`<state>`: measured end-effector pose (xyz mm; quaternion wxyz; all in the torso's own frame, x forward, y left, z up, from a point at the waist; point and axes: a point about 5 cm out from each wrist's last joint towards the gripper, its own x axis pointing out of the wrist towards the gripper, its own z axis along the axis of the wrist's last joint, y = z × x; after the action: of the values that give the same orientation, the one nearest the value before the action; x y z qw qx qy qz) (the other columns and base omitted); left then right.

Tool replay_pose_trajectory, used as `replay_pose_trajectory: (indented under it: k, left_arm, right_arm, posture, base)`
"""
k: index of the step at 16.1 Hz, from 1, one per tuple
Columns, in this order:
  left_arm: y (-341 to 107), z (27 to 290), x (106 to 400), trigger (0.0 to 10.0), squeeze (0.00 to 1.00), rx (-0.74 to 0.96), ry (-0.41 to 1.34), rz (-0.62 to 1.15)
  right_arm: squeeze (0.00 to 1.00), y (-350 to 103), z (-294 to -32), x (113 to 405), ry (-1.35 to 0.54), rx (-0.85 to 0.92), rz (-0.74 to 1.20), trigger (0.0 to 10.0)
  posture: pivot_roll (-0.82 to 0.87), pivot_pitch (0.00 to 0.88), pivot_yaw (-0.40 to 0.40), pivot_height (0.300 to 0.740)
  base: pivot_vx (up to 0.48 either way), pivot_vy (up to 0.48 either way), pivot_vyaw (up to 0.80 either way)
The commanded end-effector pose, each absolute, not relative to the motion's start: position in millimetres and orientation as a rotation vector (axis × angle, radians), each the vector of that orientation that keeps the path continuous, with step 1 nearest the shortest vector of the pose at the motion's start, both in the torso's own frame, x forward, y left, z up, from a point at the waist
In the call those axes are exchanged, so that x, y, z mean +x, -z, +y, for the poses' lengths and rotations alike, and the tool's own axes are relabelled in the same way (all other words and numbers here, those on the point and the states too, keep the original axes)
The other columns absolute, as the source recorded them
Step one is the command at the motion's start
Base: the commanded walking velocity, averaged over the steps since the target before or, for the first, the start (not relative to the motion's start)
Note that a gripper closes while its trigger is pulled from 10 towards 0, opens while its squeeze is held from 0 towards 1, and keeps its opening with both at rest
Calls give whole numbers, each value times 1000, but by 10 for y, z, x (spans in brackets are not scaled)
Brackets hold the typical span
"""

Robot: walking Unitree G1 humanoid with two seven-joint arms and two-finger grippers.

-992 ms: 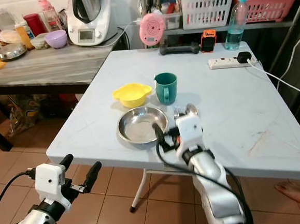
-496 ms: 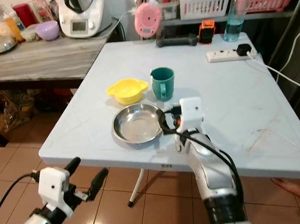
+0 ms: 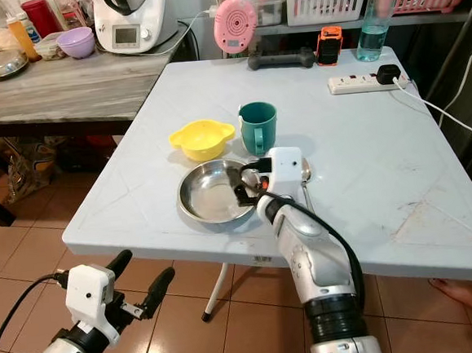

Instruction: Setting the table

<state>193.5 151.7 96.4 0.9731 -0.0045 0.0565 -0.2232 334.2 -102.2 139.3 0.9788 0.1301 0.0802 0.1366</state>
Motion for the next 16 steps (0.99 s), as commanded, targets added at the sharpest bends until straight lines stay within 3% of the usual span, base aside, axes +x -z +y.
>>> replay_pose_trajectory:
  k: [1,6,14,16]
  left_arm:
    - [-1023,1522,1934,10000,0,4,459,107]
    - [-1149,1423,1927,10000,0,-4,464,95]
    - [-1582,923,1528,10000,0,-78,592,36]
    - [-1576,966,1570,10000,0,-71,587,47]
  right_arm:
    - [0,-1391,-1013,3375,-255,277,185,10000]
    - [0,-1309,-1014,3411,-240,303,247,10000]
    - [0,-1265,-809,3429,-301,269,312,10000]
    - [0,-1213,-840,3438,-271,274,348,10000]
  posture:
    - [-88,77,78,740]
    - [-89,78,81,740]
    - [-81,79,74,740]
    - [-83,76,74,740]
  base:
    - [0,0,0]
    - [0,0,0]
    - [0,0,0]
    - [0,0,0]
